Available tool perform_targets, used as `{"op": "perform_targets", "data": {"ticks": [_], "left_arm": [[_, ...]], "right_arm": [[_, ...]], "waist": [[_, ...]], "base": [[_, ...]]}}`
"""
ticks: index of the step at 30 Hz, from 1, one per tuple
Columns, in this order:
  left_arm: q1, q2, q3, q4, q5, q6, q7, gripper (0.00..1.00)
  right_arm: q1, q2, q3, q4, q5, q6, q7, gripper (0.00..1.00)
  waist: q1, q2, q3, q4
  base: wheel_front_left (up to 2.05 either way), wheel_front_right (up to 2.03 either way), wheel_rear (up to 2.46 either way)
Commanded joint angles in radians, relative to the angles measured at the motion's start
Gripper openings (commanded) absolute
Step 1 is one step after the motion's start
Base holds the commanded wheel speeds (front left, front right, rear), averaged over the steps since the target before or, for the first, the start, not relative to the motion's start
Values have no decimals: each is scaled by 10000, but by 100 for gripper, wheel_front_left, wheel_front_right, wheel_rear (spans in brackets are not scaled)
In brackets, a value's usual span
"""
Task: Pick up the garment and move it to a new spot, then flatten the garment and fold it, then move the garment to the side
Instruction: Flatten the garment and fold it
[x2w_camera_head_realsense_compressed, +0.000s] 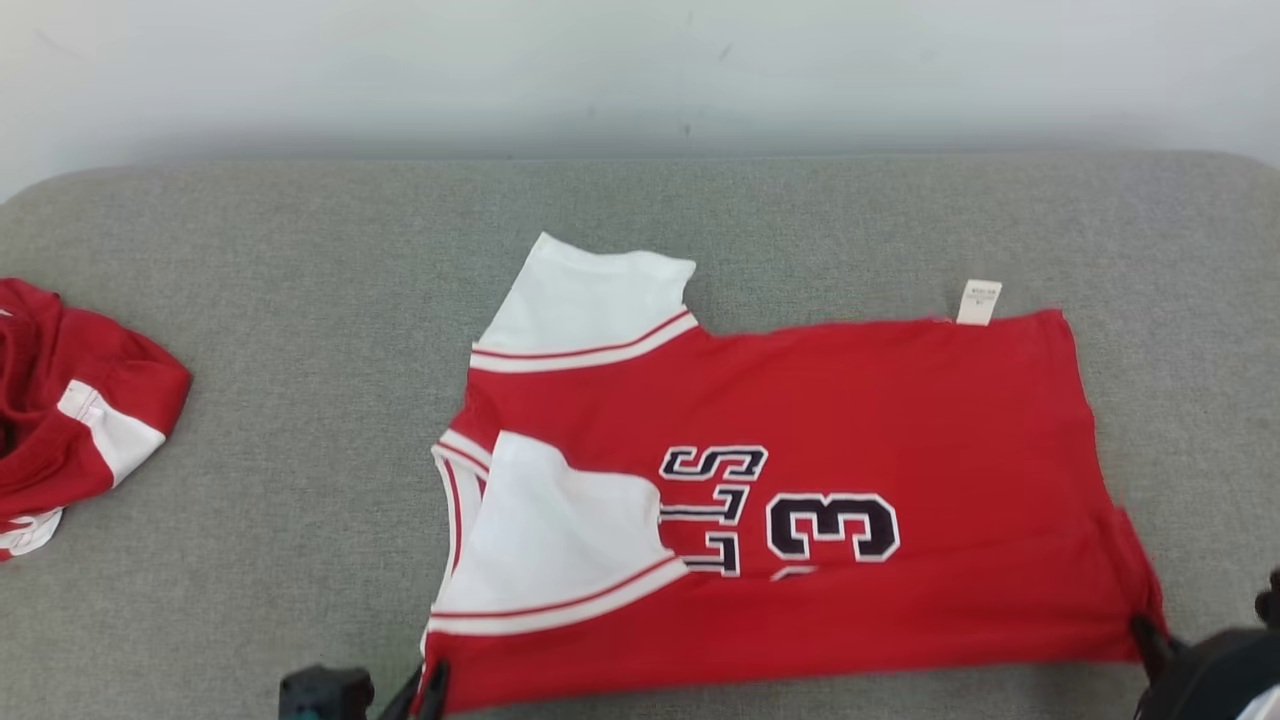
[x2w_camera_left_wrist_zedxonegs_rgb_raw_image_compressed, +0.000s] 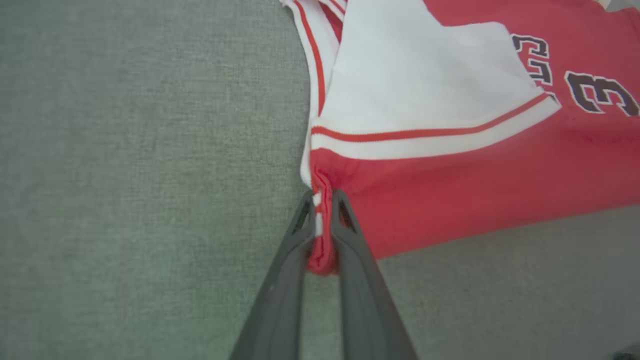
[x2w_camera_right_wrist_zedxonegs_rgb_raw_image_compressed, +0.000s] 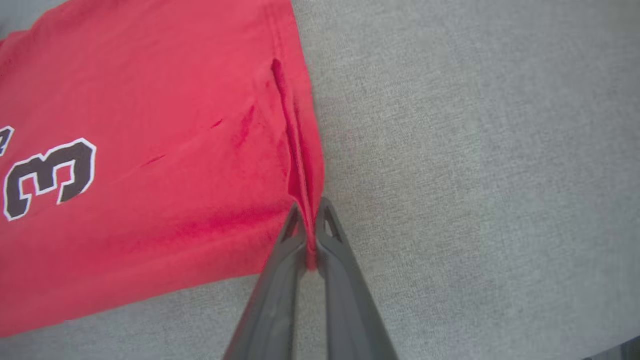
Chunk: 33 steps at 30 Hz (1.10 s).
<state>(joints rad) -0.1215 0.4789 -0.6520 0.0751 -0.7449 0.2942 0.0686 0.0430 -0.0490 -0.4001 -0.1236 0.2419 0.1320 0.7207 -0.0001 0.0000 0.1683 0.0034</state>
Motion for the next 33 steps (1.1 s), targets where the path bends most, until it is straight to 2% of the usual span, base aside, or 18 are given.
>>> {"op": "perform_targets", "data": {"ticks": [1,5,6,7,8,9,13,17,20,24,33], "left_arm": [[309,121,14,-116,-85,136,-39,0],[747,205,42,-270,-196,327,-76,0],[795,196,101,-287,-198,384,-160,6],[838,206,102,-273,-153,440,-206,68],[904,192,118,-250,-167,480,-215,100],[945,179,110,-248,-185,500,-231,100],[939,177,109,-285,-230,520,-181,100],[609,358,339,-541,-218,603,-202,100],[-8,551,405,-652,-27,423,-58,100],[-1233,564,511,-357,25,-49,187,100],[-5118,-93,436,1802,73,-1617,929,100]], "right_arm": [[265,-24,-24,71,156,-20,-114,0],[745,-24,-1,325,451,-20,-311,0],[841,-24,2,374,488,-20,-363,0],[928,-20,140,401,528,-20,-364,13],[1032,-14,240,449,658,-20,-327,47],[1076,-24,271,444,656,-20,-363,100],[1147,-16,365,284,528,-20,-444,100],[753,-14,298,-468,140,-18,-371,100],[246,-10,354,-951,-90,-18,-236,100],[-943,-11,699,-980,-267,-20,-166,100],[-4324,-309,1890,813,-976,-18,-707,100]], "waist": [[1,0,-55,28],[1,0,-122,66],[1,0,-136,71],[1,0,-152,73],[1,0,-168,71],[1,0,-181,66],[1,0,-232,34],[1,0,-273,-41],[1,0,-148,-68],[1,0,260,-213],[1,0,1863,-862]], "base": [[0,0,0],[0,0,0],[0,0,0],[0,0,0],[0,0,0],[0,0,0],[0,0,0],[0,0,0],[0,0,0],[0,0,0],[0,0,0]]}}
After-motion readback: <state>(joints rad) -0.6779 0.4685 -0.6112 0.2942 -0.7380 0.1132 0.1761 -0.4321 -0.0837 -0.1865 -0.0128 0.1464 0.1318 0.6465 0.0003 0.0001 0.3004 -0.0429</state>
